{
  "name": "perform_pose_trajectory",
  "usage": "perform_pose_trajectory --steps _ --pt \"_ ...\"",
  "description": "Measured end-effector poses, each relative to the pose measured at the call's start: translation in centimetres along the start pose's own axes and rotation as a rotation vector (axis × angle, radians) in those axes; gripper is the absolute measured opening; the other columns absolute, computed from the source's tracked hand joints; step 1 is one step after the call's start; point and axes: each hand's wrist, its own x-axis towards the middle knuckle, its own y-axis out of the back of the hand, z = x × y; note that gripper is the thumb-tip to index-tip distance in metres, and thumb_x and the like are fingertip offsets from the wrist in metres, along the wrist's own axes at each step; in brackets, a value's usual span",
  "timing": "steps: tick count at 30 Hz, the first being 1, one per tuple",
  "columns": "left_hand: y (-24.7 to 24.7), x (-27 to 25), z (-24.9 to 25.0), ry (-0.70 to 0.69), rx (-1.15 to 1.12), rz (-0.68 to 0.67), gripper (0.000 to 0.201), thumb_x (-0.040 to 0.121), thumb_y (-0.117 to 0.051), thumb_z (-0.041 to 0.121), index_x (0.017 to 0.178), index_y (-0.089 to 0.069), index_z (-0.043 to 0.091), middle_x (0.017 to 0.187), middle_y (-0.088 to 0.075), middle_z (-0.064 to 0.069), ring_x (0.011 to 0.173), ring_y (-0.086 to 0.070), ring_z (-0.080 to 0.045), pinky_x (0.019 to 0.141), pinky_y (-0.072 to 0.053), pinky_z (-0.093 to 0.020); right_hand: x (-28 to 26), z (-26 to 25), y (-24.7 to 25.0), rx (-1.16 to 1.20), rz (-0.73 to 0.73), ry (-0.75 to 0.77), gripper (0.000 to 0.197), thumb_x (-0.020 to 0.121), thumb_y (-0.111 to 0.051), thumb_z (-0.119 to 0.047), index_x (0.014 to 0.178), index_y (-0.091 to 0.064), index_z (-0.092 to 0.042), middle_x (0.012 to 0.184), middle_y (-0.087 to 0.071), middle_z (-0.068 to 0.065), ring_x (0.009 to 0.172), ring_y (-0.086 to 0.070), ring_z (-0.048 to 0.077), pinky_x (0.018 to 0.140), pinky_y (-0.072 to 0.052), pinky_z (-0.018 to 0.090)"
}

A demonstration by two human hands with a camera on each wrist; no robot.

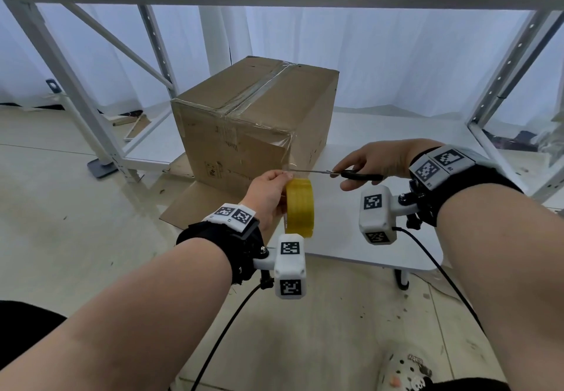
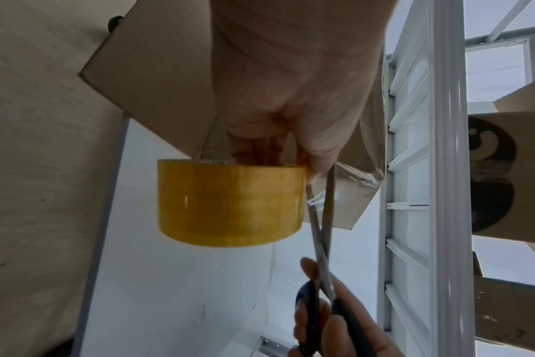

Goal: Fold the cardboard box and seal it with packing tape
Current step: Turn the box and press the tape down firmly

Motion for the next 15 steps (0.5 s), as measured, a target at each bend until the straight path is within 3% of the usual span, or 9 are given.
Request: perform_pose_trajectory --steps 3,7,11,15 --pt "0.0 0.0 0.1 0.002 -0.01 -0.005 0.01 0.093 -0.057 0.019 0.102 -0.06 0.015 0.09 -0.058 -0.009 0.083 -0.057 -0.024 0.067 -0.053 -0.035 0.1 -0.4 0.0 -0.047 0.008 -0.003 0.041 0.078 -0.074 -0.042 0.117 -0.062 -0.04 0.108 -0.057 -0.004 0.093 -0.051 0.004 0.077 -0.042 0.023" --pt "0.2 0.1 0.1 0.012 -0.018 0.003 0.005 0.093 -0.058 0.019 0.096 -0.062 0.017 0.089 -0.059 -0.008 0.084 -0.057 -0.024 0.069 -0.052 -0.035 0.0 -0.8 0.0 -0.071 0.047 0.014 0.039 0.075 -0.076 -0.044 0.111 -0.064 -0.043 0.105 -0.059 -0.004 0.094 -0.053 0.01 0.075 -0.043 0.023" --pt "0.5 0.1 0.2 0.015 -0.009 -0.001 0.004 0.092 -0.059 0.02 0.093 -0.062 0.018 0.092 -0.06 -0.01 0.086 -0.058 -0.025 0.071 -0.053 -0.036 -0.3 -1.4 0.1 -0.135 0.1 0.042 0.036 0.076 -0.076 -0.041 0.11 -0.065 -0.038 0.077 -0.053 -0.007 0.073 -0.049 0.009 0.067 -0.04 0.021" --pt "0.6 0.1 0.4 0.018 -0.008 -0.01 0.004 0.093 -0.057 0.018 0.092 -0.061 0.018 0.09 -0.06 -0.01 0.083 -0.057 -0.024 0.068 -0.053 -0.034 -0.5 -2.0 0.2 -0.212 0.123 0.063 0.037 0.075 -0.076 -0.04 0.111 -0.067 -0.035 0.071 -0.05 -0.004 0.068 -0.045 0.01 0.064 -0.037 0.021"
